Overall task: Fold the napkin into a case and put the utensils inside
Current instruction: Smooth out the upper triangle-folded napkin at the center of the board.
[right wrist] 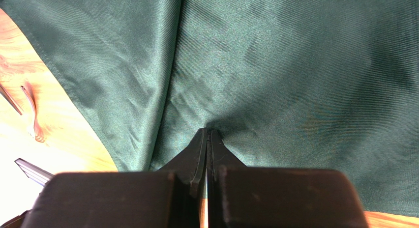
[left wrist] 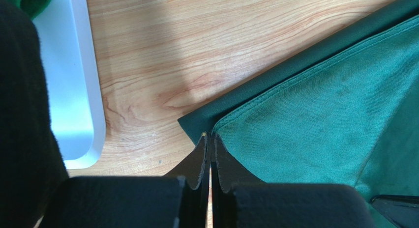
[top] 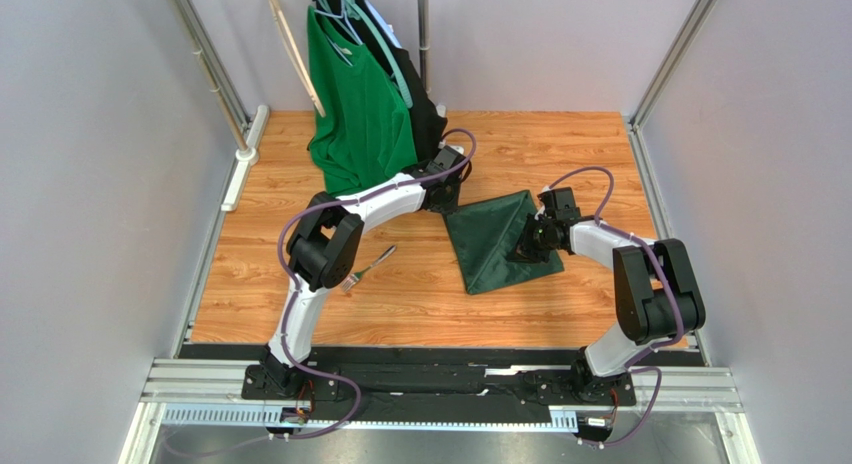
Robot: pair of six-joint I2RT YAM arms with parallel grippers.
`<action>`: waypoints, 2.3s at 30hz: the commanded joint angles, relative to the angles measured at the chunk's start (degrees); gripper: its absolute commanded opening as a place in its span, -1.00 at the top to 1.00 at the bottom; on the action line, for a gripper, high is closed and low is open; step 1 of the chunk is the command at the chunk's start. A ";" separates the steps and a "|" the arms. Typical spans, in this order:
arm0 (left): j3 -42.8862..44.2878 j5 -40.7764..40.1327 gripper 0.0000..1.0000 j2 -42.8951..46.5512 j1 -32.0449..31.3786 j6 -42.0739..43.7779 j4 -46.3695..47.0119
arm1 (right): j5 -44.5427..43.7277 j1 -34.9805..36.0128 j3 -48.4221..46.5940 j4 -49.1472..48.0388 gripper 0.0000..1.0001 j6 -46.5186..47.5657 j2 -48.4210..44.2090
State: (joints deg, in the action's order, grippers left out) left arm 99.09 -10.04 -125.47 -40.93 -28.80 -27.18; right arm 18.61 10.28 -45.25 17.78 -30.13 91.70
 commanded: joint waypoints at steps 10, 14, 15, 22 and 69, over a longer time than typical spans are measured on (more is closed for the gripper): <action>2.51 -1.29 1.00 -1.09 0.32 -0.03 0.29 | 3.97 -6.06 -9.21 0.68 1.00 -0.11 -0.22; 2.51 -0.77 1.00 -1.18 0.23 -0.03 0.46 | 6.35 -9.75 -14.41 -0.02 1.00 -0.63 3.39; 2.51 -0.85 1.00 -1.18 0.32 -0.03 0.55 | 6.44 -9.76 -15.38 -1.07 1.00 -1.15 4.27; 2.16 -1.38 1.00 -1.36 0.41 0.32 0.64 | 9.86 -11.78 -26.45 -2.40 1.00 -0.28 14.81; -13.36 14.49 0.76 15.95 -3.97 -3.01 6.34 | 13.56 -14.85 -39.47 -0.82 1.00 1.74 34.77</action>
State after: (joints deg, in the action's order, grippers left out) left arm 92.20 -5.69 -114.96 -42.19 -28.51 -27.22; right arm 34.13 -4.38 -83.44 15.33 -30.28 124.53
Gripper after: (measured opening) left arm 0.206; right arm 0.005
